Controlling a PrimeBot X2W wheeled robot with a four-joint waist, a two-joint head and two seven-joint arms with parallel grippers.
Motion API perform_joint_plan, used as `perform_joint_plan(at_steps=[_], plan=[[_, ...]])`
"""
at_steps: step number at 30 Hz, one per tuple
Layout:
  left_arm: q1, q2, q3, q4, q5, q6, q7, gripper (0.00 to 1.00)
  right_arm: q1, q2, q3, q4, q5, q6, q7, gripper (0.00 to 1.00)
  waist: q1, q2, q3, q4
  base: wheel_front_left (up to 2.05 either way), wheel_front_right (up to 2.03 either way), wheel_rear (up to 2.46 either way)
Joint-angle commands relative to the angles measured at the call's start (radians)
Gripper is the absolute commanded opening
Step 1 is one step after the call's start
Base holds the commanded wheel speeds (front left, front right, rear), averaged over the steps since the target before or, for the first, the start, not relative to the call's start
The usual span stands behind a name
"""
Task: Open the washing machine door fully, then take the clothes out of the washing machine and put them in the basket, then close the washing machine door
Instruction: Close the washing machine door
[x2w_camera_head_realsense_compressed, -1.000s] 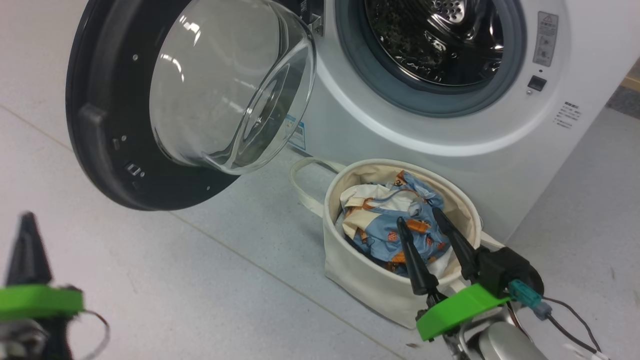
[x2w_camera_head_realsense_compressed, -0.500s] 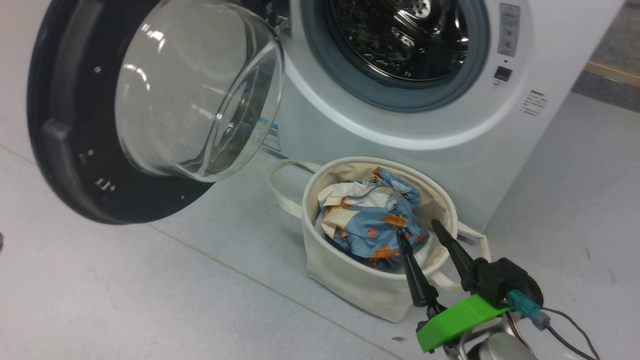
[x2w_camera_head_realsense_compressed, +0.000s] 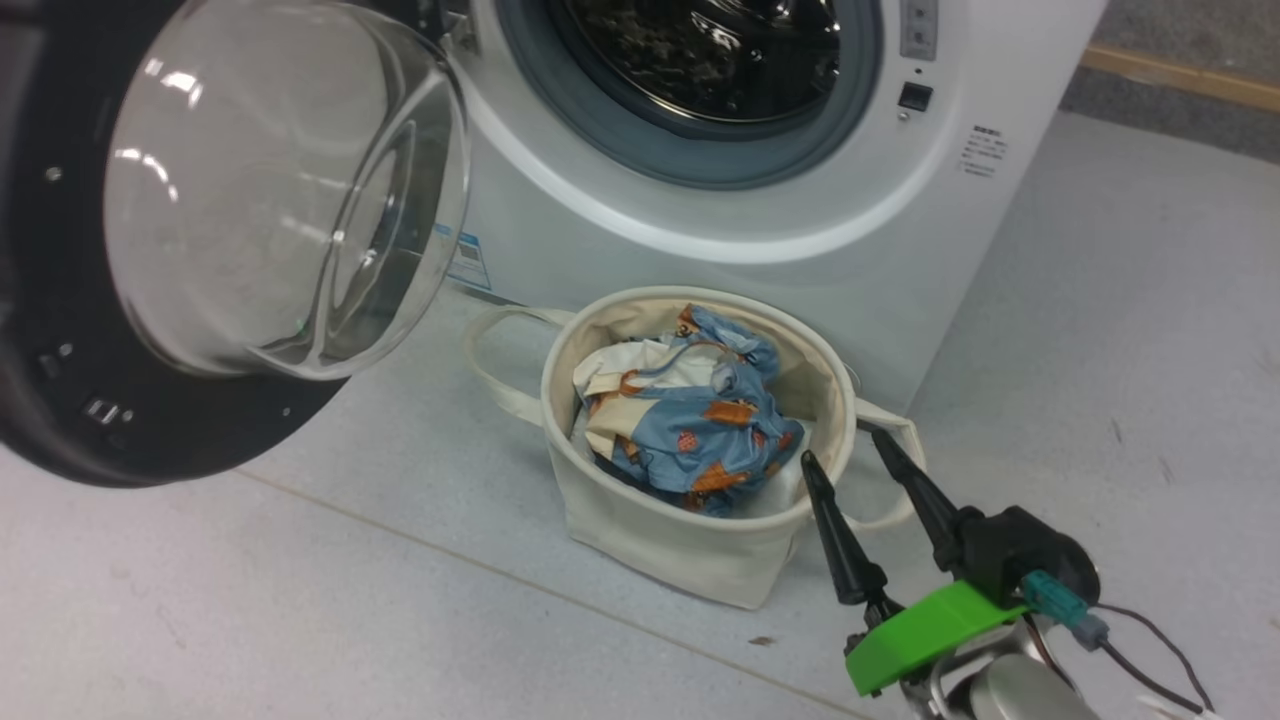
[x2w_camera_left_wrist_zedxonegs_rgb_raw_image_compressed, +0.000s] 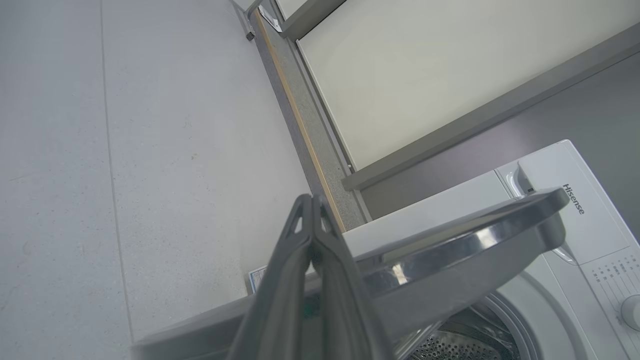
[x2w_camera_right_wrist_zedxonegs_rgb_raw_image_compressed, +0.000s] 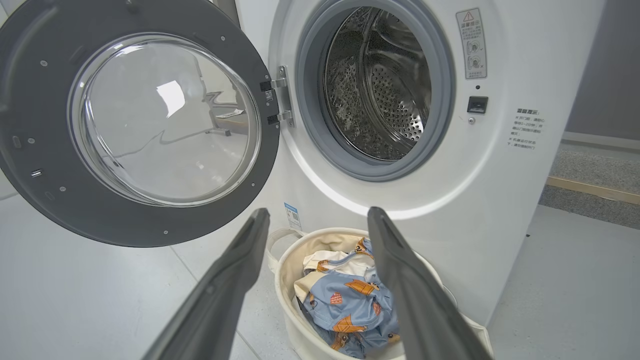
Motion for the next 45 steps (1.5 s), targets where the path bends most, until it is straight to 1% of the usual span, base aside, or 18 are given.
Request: perform_joint_plan(at_steps=[1,7,14,18,22,28,32,36,41,45], plan=[[-0.047,0.069,-0.003,-0.020,-0.003,-0.011,0.010,0.00,-0.043,-0.010,0.019,-0.031,-0.008,0.007,-0.005,1.00,0.0000,0.0000,0.013,-0.014,0.00,0.00,0.00],[-0.065,0.061,-0.054,-0.015,-0.019,-0.014,0.046,0.00,-0.053,-0.015,0.020,-0.033,-0.009,0.007,-0.005,1.00,0.0000,0.0000,0.025,-0.031,0.00,0.00,0.00],[-0.021,0.041,-0.166,-0.055,-0.054,-0.015,0.197,0.00,-0.042,-0.015,0.006,-0.029,-0.009,0.007,-0.005,1.00,0.0000,0.0000,0.015,-0.025,0.00,0.00,0.00],[0.022,0.026,-0.241,-0.125,-0.068,-0.015,0.253,0.00,-0.033,-0.009,-0.003,-0.034,-0.009,0.007,-0.005,1.00,0.0000,0.0000,0.000,-0.006,0.00,0.00,0.00],[0.072,0.005,-0.289,-0.203,-0.109,-0.015,0.292,0.00,-0.023,0.001,-0.011,-0.041,-0.008,0.007,-0.005,1.00,0.0000,0.0000,-0.015,0.008,0.00,0.00,0.00],[0.159,-0.047,-0.347,-0.349,-0.181,-0.015,0.340,0.00,-0.013,0.018,-0.017,-0.045,-0.005,0.007,-0.005,1.00,0.0000,0.0000,-0.026,0.001,0.00,0.00,0.00],[0.220,-0.080,-0.375,-0.467,-0.209,-0.015,0.344,0.00,-0.008,0.030,-0.025,-0.046,-0.005,0.007,-0.005,1.00,0.0000,0.0000,-0.029,-0.027,0.00,0.00,0.00],[0.269,-0.109,-0.406,-0.550,-0.202,-0.014,0.348,0.00,-0.008,0.042,-0.031,-0.049,-0.008,0.007,-0.005,1.00,0.0000,0.0000,-0.028,-0.070,0.00,0.00,0.00],[0.303,-0.166,-0.443,-0.639,-0.193,0.003,0.341,0.00,-0.009,0.057,-0.033,-0.052,-0.010,0.007,-0.005,1.00,0.0000,0.0000,-0.027,-0.136,0.00,0.00,0.00],[0.320,-0.204,-0.463,-0.682,-0.175,0.006,0.305,0.00,-0.013,0.068,-0.034,-0.054,-0.008,0.007,-0.005,1.00,0.0000,0.0000,-0.021,-0.198,0.00,0.00,0.00]])
